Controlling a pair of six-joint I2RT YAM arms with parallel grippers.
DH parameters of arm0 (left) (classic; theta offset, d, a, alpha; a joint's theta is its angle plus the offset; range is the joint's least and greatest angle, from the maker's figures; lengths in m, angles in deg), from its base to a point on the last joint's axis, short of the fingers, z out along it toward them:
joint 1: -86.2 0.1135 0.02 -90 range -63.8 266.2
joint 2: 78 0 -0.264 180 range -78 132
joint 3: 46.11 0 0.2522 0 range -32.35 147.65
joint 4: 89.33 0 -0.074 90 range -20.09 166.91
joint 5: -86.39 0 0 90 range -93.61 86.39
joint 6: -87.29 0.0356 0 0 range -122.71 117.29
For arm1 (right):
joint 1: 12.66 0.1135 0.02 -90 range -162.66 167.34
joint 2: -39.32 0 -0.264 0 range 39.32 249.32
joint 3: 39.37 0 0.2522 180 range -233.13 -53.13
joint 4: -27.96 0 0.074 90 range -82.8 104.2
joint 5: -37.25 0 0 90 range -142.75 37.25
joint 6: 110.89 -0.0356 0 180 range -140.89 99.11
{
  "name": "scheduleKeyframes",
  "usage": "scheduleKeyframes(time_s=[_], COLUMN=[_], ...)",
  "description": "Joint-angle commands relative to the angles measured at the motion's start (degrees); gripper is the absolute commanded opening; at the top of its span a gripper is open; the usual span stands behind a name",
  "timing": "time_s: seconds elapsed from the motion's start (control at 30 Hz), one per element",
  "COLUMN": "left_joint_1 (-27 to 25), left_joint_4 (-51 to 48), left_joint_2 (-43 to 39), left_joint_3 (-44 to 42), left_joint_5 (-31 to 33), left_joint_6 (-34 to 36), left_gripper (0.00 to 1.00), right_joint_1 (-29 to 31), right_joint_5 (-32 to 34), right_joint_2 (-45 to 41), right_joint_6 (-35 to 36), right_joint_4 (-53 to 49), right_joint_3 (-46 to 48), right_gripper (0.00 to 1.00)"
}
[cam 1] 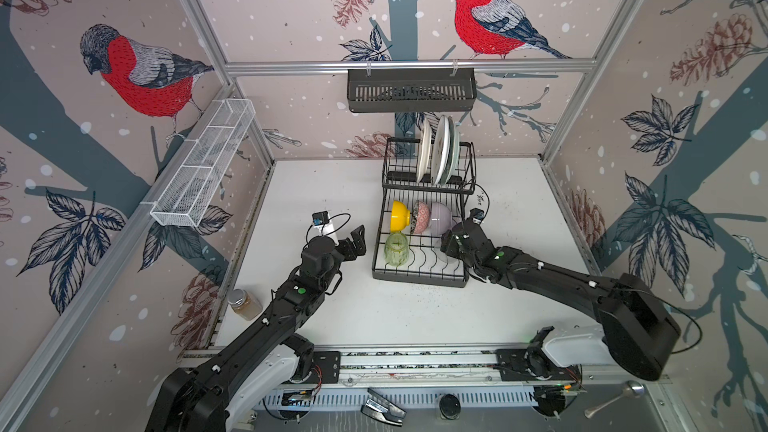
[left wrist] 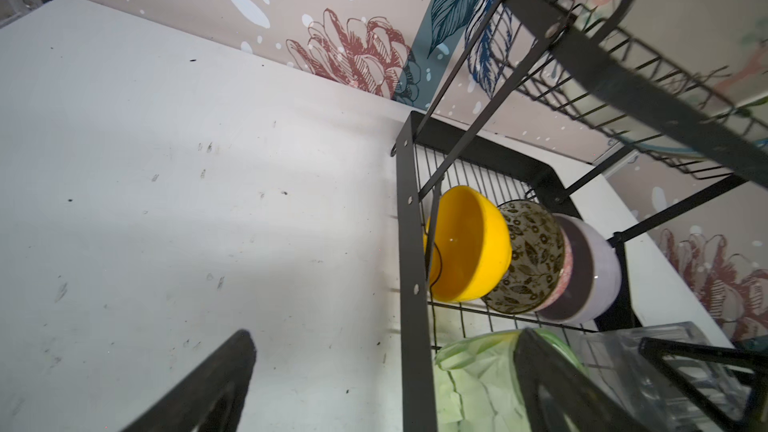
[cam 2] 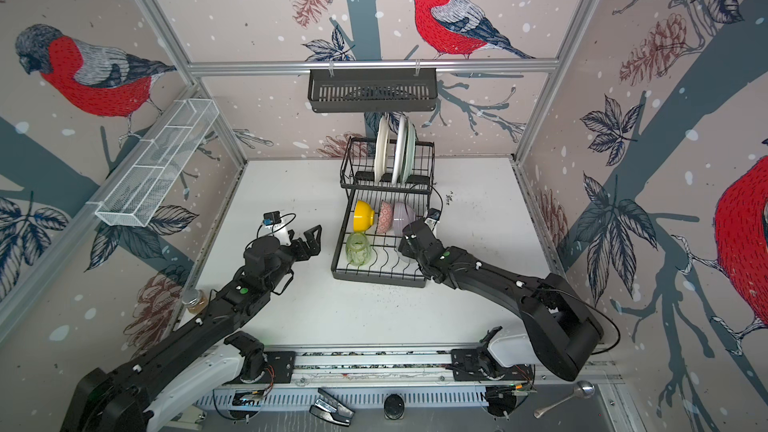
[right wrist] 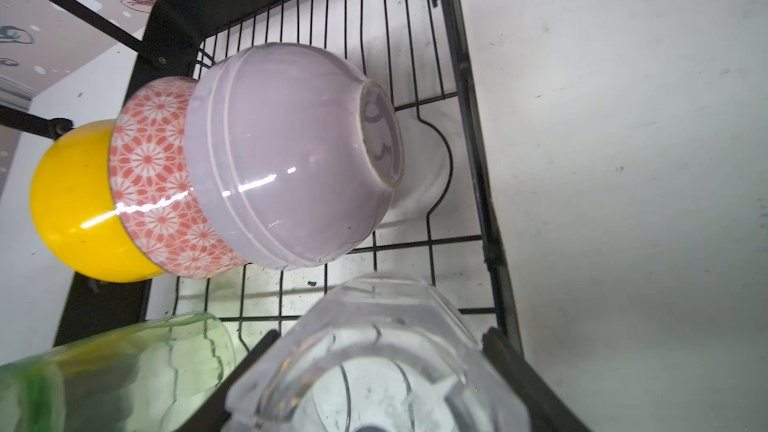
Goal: Unload the mixed dishes from the dish rack
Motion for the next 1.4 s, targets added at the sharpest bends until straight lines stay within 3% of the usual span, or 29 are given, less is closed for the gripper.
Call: scheduleKeyframes(time_s=[0.0,0.33,0.7,1.37], left_joint_1=[-0.1,-0.2,-0.5,-7.7], left_joint_4=[-1.4,2.3,15.1,29.3], left_joint_2=[-1.6,-0.7,6.7,20.7], left_joint_3=[0.8,3.0,2.0,7.2], left_joint_5=[-4.5,-17.6,-28.9,-37.9], left_joint_6=[-1.6,-7.6,-16.4,-23.7], left_gripper=[0.97,0.95,0.83,0.62], right_joint_1=[-0.5,-3.3,-3.8,-4.5], right_joint_5=[-3.9,-10.7,-17.1,-25.1], right_joint_2=[-2.3,-7.3,-9.0,-11.8], right_joint_6=[-1.3,-3.8,-6.1,-9.3], right_joint_4=[5.1,10.4,17.3,25.3], right_joint_3=[1.0,3.4,4.0,6.6], right_gripper=[0.53,0.52,0.51,0.5])
